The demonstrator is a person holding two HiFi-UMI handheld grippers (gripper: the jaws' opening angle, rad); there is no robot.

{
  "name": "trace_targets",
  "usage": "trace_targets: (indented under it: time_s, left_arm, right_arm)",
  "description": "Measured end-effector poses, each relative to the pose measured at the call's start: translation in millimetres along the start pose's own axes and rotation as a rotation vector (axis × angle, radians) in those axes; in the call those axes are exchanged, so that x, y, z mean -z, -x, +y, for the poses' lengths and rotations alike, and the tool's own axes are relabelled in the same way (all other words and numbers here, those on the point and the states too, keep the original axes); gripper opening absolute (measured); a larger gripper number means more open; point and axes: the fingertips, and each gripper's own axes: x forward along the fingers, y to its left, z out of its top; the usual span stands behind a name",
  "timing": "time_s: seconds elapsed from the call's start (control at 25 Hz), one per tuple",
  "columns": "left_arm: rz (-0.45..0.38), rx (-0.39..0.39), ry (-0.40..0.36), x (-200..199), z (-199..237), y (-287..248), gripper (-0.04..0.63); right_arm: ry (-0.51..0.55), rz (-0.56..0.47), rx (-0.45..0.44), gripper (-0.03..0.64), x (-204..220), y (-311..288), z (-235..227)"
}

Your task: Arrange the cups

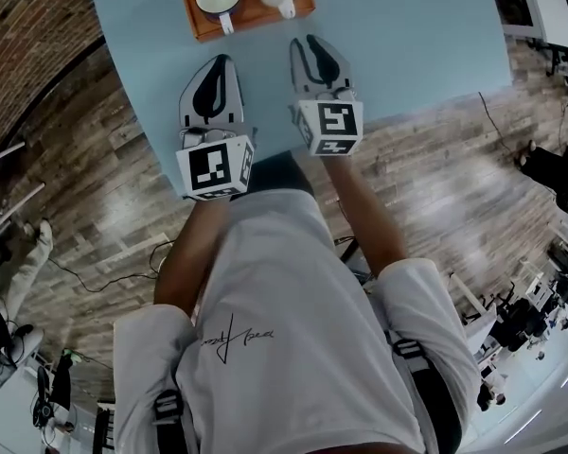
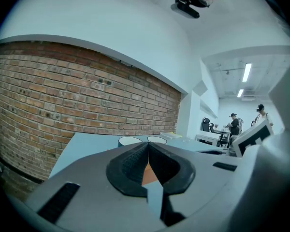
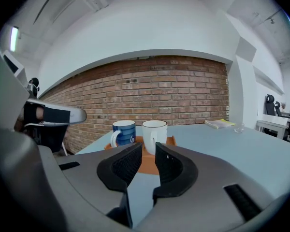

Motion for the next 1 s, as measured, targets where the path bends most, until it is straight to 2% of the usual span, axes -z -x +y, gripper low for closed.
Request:
trace_targets:
  time_s: [0.24, 0.48, 0.72, 1.0]
  left_arm:
    - [0.009, 0.029, -0.001, -6, 4, 14, 0.009]
    - [-0.018, 0.033, -0.007, -26, 7, 26, 0.009]
    - [-0.026, 0.058, 0.011, -35, 7, 36, 0.009]
    - [-0.05, 0.085, -0.013, -48, 2, 44, 0.009]
  right_arm:
    - [0.017, -0.01, -0.097, 0.062, -23, 21, 25]
    - [0.018, -0.051, -0.165, 0.046, -60, 35, 44]
    - [0.039, -0.085, -0.181, 0.029, -83, 46, 52]
    - [0.045, -0.095, -0.184, 0.021, -97, 59, 58]
